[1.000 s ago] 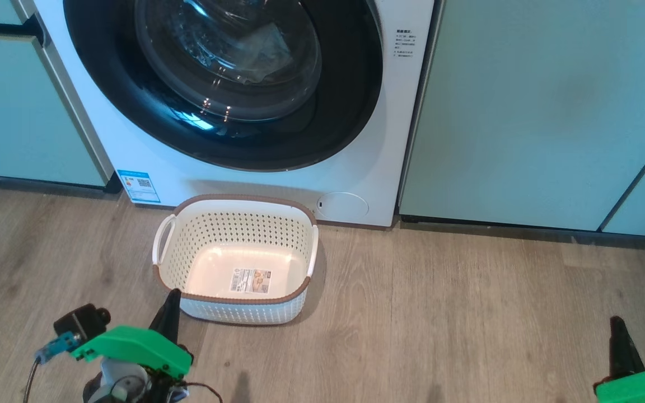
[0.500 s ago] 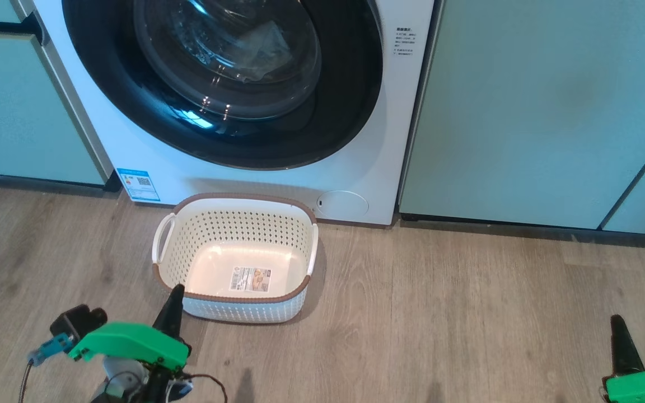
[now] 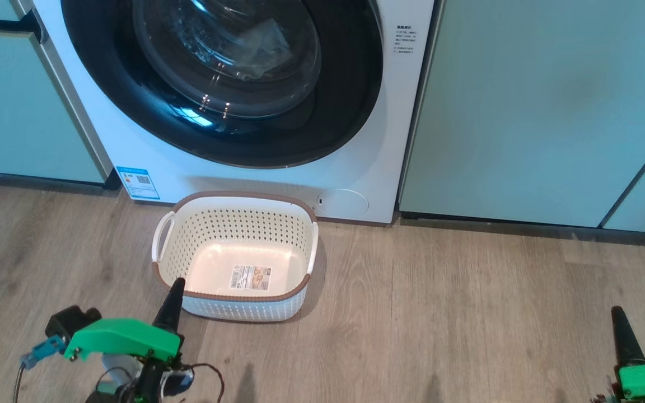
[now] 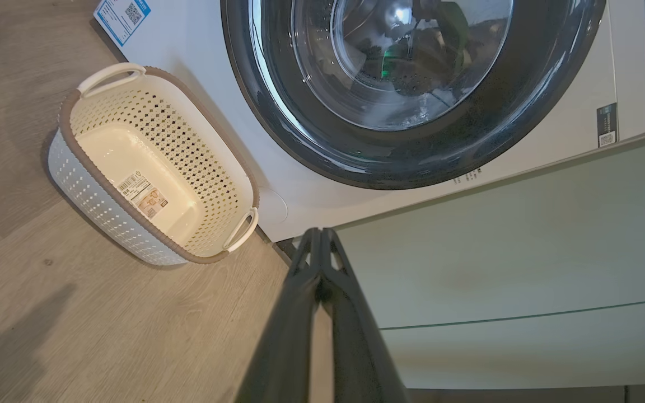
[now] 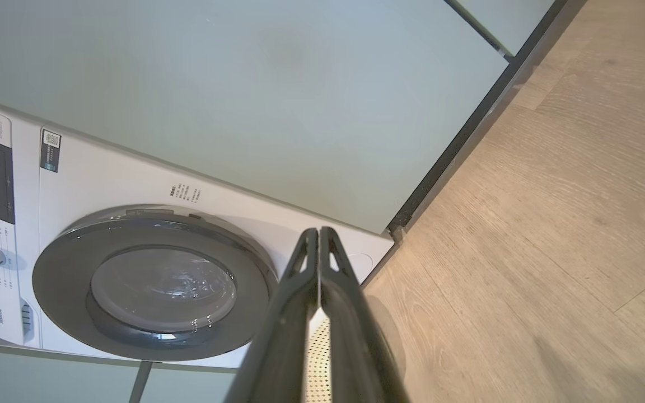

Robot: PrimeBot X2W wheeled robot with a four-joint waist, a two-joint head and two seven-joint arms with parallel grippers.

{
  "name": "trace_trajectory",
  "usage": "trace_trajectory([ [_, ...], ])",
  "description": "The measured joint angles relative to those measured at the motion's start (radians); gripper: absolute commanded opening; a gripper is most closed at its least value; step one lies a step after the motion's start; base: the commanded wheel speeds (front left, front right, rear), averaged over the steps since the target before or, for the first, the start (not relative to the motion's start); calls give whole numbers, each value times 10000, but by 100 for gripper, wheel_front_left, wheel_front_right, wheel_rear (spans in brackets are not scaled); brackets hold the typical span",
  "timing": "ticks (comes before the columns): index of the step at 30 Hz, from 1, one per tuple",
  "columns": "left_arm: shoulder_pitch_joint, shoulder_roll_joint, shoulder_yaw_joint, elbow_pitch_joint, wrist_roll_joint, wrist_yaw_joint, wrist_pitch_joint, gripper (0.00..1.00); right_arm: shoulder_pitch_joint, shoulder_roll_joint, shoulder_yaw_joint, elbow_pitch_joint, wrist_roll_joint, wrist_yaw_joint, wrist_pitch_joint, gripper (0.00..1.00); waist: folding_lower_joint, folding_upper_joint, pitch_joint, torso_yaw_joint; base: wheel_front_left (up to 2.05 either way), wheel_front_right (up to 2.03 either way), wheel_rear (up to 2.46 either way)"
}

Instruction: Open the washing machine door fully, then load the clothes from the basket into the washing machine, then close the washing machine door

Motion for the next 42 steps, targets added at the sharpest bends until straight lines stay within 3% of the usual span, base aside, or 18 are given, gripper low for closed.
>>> trace_trajectory([
  [42,183,-316,456,-1041,-4552,2,1273,0,-409,0,-144,-431,4830,-2,1244,0,0,0,142,-1,0,0,0],
])
